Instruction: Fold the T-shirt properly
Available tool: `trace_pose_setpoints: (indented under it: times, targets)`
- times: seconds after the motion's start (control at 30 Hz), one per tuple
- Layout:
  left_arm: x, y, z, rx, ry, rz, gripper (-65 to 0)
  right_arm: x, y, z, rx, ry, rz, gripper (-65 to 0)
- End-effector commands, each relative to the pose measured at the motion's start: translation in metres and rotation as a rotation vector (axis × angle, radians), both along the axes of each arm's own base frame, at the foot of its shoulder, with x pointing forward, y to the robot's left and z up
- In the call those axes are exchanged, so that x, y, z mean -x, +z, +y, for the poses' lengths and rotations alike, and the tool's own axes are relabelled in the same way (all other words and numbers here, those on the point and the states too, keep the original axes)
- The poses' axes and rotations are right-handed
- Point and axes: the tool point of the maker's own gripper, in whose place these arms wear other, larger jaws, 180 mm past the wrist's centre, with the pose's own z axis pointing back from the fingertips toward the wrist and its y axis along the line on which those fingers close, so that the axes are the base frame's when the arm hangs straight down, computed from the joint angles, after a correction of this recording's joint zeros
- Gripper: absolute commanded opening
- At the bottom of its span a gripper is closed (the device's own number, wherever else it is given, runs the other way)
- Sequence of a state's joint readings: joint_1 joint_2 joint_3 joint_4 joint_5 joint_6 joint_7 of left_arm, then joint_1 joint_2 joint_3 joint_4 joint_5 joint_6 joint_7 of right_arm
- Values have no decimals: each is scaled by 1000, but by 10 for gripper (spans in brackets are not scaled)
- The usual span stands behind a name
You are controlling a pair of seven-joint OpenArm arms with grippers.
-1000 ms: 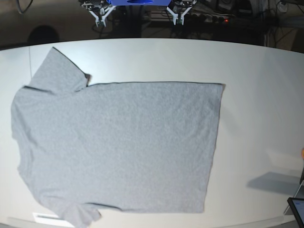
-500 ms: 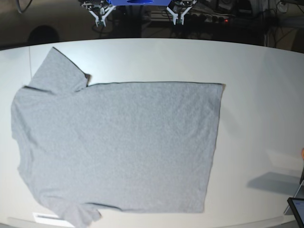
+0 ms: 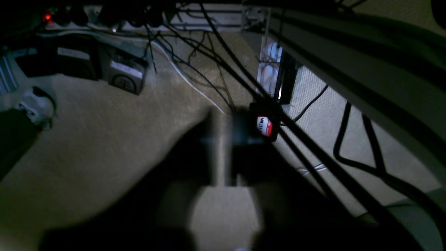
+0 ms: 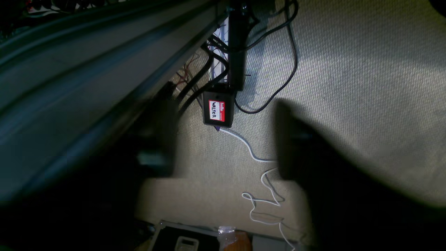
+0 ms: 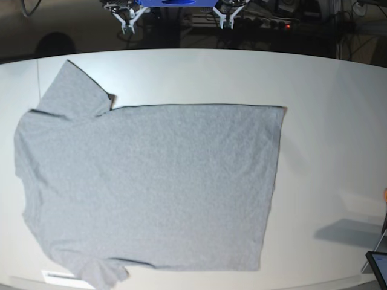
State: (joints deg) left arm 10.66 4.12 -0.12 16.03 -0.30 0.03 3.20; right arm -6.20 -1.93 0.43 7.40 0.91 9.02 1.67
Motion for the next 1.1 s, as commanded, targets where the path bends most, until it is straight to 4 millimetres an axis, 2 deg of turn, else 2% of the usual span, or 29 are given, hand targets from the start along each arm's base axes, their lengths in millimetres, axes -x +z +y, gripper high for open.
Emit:
trace_pose_setpoints:
  times: [0.0, 0.03, 0.07, 0.13, 0.3, 0.33, 0.4, 0.47, 0.5, 0.53, 0.63, 0.83, 0.97, 1.07]
  targets:
    - [2, 0, 1, -5, 4, -2, -650, 6, 3, 17, -51, 7, 25, -595]
    - [3, 0, 1, -5, 3, 1, -650, 9, 3, 17, -51, 12, 43, -650]
    - [3, 0, 1, -5, 3, 1, -650, 10, 3, 16, -50, 14, 51, -650]
    - [4, 0, 1, -5, 3, 2, -650, 11, 3, 16, -50, 14, 52, -575]
    - [15, 1, 3, -7, 5, 16, -650, 21, 3, 15, -47, 27, 67, -575]
    - [22, 2, 7, -14, 3, 24, -650, 27, 3, 10, -42, 29, 75, -575]
    - [12, 6, 27, -48, -4, -54, -650, 24, 2, -5, -18, 21, 51, -589]
    - [2, 18, 42, -79, -17, -190, -650, 24, 4, -18, 1, 6, -5, -631]
    - [-4, 26, 54, -100, -29, -256, -650, 16, 6, -28, 21, -17, -55, -650]
    - [-8, 33, 61, -116, -37, -297, -650, 7, 9, -36, 37, -44, -100, -650]
    - [-11, 45, 78, -145, -61, -343, -650, 0, 19, -56, 80, -108, -171, -650]
    - [-23, 67, 87, -166, -83, -428, -650, -7, 45, -76, 125, -115, -280, -650]
    - [-35, 94, 89, -180, -104, -515, -650, -5, 70, -86, 154, -97, -349, -650]
    - [-35, 115, 105, -225, -82, -554, -650, -2, 88, -89, 167, -87, -385, -650]
